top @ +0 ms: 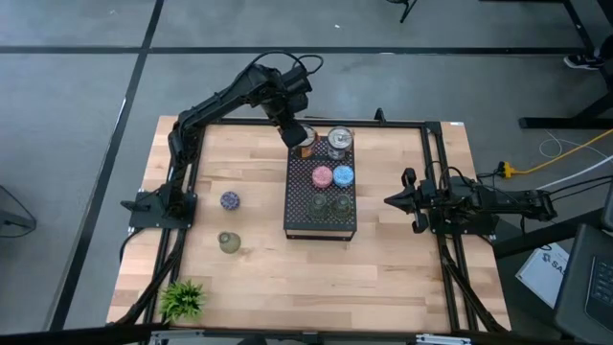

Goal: Pick & Place candle stick holders
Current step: Put the orange scented candle on the shelf aligned with the other brown scented candle

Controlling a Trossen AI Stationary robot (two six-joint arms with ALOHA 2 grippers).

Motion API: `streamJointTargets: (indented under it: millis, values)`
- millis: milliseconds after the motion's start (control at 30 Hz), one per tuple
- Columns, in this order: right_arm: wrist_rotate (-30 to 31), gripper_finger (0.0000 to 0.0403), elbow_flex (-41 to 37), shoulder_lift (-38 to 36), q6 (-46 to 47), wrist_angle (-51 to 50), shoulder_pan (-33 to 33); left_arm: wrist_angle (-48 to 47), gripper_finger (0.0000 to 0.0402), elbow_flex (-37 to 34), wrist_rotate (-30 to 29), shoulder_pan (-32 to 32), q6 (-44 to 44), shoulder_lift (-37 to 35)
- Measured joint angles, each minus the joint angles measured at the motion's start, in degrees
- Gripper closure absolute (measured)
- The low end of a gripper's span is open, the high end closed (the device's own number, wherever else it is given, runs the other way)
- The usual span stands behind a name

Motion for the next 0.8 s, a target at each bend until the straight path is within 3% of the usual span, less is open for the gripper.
streamJointTargets:
  millis: [300,800]
  values:
    - [0.00,0.0397,0.00,0.01,0.02,0.00,0.02,0.04,0.0395,-1.77,-0.15,0.35,-0.48,0.04]
    - [0.00,0.0397,0.00,0.00,0.02,-0.02,0.00,0.04,0.0400,-1.77,-0.37,0.36,0.74,0.04]
